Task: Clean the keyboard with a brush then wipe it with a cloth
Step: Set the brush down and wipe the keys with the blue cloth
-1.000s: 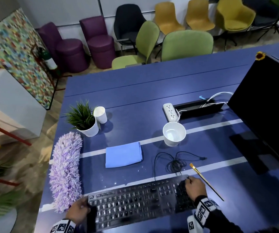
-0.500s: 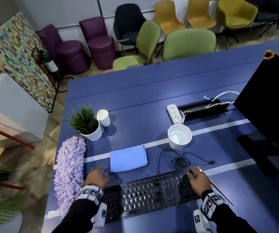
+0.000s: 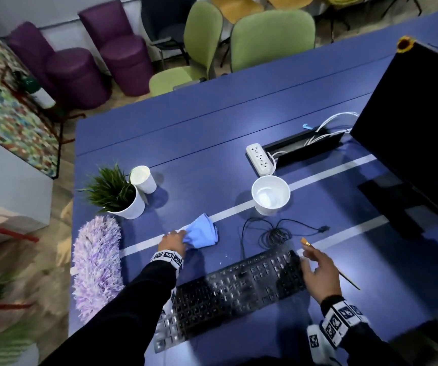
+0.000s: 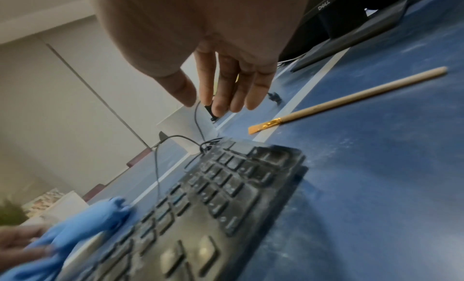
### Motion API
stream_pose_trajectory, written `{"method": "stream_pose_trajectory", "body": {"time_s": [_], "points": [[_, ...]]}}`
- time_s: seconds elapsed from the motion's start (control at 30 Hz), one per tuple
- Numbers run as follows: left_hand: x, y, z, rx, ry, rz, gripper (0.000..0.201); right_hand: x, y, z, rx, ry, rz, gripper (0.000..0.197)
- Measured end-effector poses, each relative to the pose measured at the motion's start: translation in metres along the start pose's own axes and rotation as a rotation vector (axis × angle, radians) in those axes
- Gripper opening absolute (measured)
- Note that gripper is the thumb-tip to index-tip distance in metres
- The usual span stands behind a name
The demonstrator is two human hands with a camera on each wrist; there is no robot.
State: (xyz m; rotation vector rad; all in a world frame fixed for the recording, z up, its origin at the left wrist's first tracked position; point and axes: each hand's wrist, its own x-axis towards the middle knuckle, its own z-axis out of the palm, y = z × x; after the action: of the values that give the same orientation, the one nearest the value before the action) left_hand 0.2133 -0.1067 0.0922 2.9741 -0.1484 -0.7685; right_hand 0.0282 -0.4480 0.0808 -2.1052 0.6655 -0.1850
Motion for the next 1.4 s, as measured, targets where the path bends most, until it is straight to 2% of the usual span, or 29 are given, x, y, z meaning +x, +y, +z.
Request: {"method": "stream_pose_trajectory", "body": {"time_s": [0.07, 0.13, 0.2, 0.27, 0.3, 0.37, 0.47, 0.5, 0.57, 0.63, 0.67, 0.77, 0.83, 0.93, 1.03, 1.1, 1.17, 1.23, 1.27, 1.33, 1.4], "points": [[-0.006, 0.005, -0.011, -0.177, 0.060, -0.027, 0.040, -0.003, -0.008, 0.001, 0.045, 0.005, 0.013, 0.024], [-0.025, 0.020, -0.021, -0.428, 0.162, 0.078, 0.048, -0.008, -0.028, 0.004, 0.113, -0.060, 0.031, 0.014], [-0.055, 0.048, -0.023, -0.644, 0.207, 0.257, 0.056, -0.016, -0.056, 0.010, 0.250, -0.253, 0.055, 0.033], [-0.084, 0.077, -0.013, -0.673, 0.170, 0.415, 0.048, -0.024, -0.075, 0.025, 0.424, -0.460, 0.166, 0.053], [-0.098, 0.090, -0.006, -0.663, 0.138, 0.495, 0.041, -0.028, -0.080, 0.034, 0.456, -0.508, 0.210, 0.057], [-0.119, 0.100, 0.014, -0.658, 0.066, 0.600, 0.036, -0.032, -0.083, 0.052, 0.378, -0.466, 0.257, 0.056], [-0.140, 0.075, 0.043, -0.618, 0.020, 0.531, 0.057, -0.031, -0.090, 0.042, 0.147, -0.317, 0.209, 0.026], [-0.146, 0.058, 0.052, -0.534, 0.028, 0.482, 0.064, -0.030, -0.093, 0.030, 0.042, -0.265, 0.191, 0.024], [-0.155, 0.022, 0.064, -0.253, -0.030, 0.361, 0.070, -0.025, -0.090, 0.010, -0.181, -0.195, 0.132, 0.029], [-0.166, -0.003, 0.072, -0.072, -0.143, 0.271, 0.074, -0.027, -0.079, 0.008, -0.492, -0.156, -0.053, 0.042], [-0.171, -0.009, 0.077, -0.031, -0.165, 0.247, 0.077, -0.032, -0.074, 0.013, -0.624, -0.173, -0.149, 0.046], [-0.172, -0.001, 0.085, 0.048, -0.143, 0.258, 0.078, -0.040, -0.050, 0.049, -0.871, -0.411, -0.302, 0.058], [-0.169, 0.012, 0.089, 0.052, -0.141, 0.258, 0.074, -0.046, -0.040, 0.071, -0.899, -0.495, -0.433, 0.072], [-0.165, 0.022, 0.088, 0.054, -0.202, 0.207, 0.068, -0.061, -0.036, 0.088, -0.913, -0.608, -0.586, 0.071], [-0.162, 0.025, 0.087, 0.058, -0.241, 0.176, 0.066, -0.069, -0.008, 0.074, -0.956, -0.832, -0.545, 0.075], [-0.161, 0.023, 0.087, 0.060, -0.254, 0.180, 0.068, -0.064, 0.008, 0.054, -0.923, -0.707, -0.639, 0.078], [-0.160, 0.021, 0.087, 0.061, -0.270, 0.185, 0.071, -0.054, 0.009, 0.050, -0.935, -0.562, -0.598, 0.076], [-0.159, 0.020, 0.085, 0.056, -0.281, 0.190, 0.074, -0.049, -0.008, 0.073, -0.894, -0.618, -0.369, 0.072], [-0.158, 0.020, 0.085, 0.057, -0.288, 0.191, 0.076, -0.051, -0.013, 0.088, -0.887, -0.664, -0.332, 0.075], [-0.157, 0.019, 0.085, 0.075, -0.289, 0.192, 0.077, -0.064, -0.008, 0.107, -0.954, -0.718, -0.396, 0.070], [-0.157, 0.019, 0.084, 0.100, -0.288, 0.197, 0.077, -0.071, 0.015, 0.092, -0.988, -0.825, -0.536, 0.072]]}}
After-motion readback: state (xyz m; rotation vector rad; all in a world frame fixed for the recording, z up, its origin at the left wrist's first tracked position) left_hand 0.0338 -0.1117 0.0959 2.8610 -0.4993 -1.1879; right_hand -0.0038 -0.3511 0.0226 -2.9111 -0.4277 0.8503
